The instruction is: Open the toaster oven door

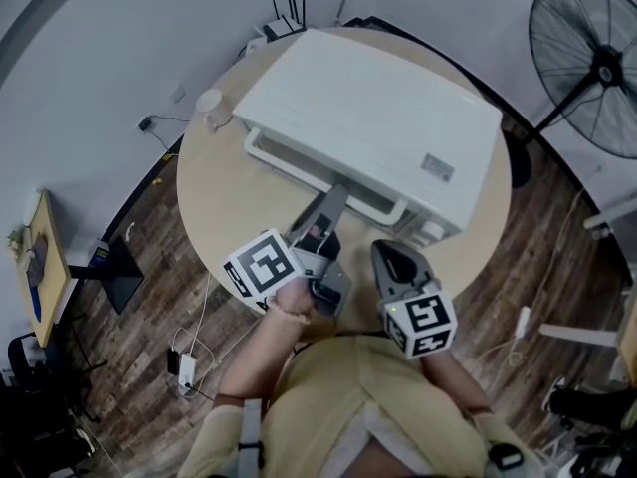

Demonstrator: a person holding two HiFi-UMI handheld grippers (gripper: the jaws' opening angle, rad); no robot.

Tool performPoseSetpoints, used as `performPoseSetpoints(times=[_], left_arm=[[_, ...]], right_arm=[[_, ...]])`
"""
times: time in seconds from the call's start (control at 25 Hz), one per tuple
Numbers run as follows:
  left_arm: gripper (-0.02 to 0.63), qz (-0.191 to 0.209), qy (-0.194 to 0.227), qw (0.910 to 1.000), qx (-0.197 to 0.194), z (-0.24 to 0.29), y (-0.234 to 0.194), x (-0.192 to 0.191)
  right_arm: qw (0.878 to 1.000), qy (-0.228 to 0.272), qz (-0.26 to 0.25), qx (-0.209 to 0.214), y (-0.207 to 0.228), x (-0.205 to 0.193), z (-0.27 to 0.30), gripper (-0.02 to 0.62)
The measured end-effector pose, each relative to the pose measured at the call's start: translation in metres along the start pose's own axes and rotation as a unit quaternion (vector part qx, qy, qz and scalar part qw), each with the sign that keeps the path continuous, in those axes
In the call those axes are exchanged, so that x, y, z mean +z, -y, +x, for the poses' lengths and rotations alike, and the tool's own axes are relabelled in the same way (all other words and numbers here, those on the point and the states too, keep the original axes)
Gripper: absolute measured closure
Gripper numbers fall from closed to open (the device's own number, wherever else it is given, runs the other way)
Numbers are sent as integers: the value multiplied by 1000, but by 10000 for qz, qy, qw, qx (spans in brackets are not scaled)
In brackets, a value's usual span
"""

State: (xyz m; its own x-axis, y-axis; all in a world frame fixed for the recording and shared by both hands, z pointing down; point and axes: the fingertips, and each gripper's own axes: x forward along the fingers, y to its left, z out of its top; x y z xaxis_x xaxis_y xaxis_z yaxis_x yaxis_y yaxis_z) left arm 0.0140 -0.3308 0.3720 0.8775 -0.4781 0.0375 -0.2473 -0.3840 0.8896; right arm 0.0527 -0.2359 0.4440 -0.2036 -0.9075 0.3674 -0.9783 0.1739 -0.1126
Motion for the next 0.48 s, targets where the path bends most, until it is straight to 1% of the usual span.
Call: performPoseSetpoints(times=[0.04,0.08,0.24,0.32,0.44,0.48], left_arm=[[446,-98,11,9999,-84,1,1,-1],[448,-113,1,9999,-82,1,1,0],[448,41,-57,9999,76,-3,-2,2],[451,-10,-33,10000,37,-3,-2,2],[454,66,-19,9999,122,-5,-3,2],[454,-8,14,10000,67,-4,-2,2]], right_arm=[[10000,-25,17,-6,-1,0,0,592],[10000,-57,39,-10,-1,0,1,592],[9999,-16,-74,99,-5,3,4,592],[9999,-69,-38,104,-5,1,3,592],[9998,-110,-33,145,-6,1,2,592],[9998,-100,-54,173,-6,1,2,592]])
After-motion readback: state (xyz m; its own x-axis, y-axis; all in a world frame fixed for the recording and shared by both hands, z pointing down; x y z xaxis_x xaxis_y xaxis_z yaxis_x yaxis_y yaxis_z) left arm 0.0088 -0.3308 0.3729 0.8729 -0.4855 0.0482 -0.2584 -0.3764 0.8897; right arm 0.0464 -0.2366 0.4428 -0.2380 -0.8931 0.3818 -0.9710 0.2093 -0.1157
